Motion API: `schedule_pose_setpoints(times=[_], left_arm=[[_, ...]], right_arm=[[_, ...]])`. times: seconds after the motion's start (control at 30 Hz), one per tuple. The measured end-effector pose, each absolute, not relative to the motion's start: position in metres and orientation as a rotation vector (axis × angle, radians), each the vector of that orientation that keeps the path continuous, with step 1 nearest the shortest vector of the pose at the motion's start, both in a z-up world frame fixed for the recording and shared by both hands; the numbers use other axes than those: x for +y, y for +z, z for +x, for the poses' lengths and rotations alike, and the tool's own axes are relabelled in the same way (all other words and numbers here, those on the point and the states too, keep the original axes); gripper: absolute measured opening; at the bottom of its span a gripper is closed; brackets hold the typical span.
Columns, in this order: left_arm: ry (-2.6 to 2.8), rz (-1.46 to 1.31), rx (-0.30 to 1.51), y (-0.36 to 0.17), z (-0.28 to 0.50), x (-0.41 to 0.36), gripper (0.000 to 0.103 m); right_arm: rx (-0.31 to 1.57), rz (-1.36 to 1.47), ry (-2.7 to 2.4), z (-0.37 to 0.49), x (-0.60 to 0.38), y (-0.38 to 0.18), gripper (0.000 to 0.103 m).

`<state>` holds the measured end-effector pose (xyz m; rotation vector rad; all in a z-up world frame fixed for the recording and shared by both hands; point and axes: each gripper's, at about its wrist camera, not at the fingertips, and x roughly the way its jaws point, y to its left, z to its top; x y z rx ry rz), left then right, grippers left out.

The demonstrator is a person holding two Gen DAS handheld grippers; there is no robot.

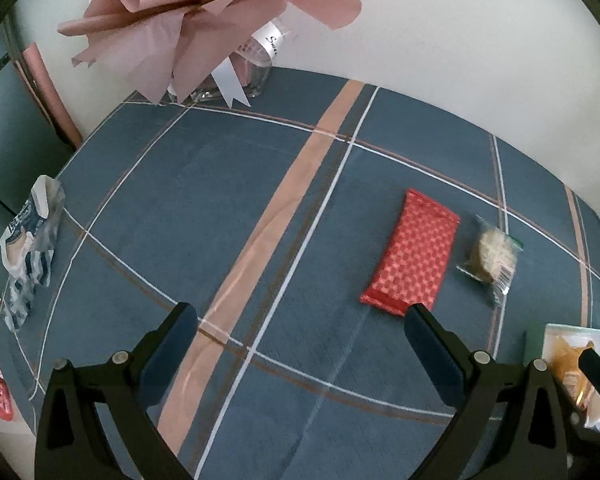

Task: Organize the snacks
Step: 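Move both open tools toward the red wrapper and cookie packet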

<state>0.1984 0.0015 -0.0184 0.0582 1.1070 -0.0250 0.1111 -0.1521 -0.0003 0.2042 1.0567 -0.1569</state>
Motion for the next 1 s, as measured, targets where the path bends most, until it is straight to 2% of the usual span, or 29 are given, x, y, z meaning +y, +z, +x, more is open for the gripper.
schedule_pose_setpoints(times=[0.73, 1.0], left_arm=[[-0.092, 0.029, 1.082, -0.043, 0.227, -0.02, 0.102], [-0.114, 0.035, 1.093, -0.055, 0.233, -0.026, 0.102]], right_arm=[[1.133, 0.208, -0.187, 0.178, -0.175, -0.02, 0.085], [1.178, 0.279, -0.175, 0.198, -0.186, -0.031, 0.084]])
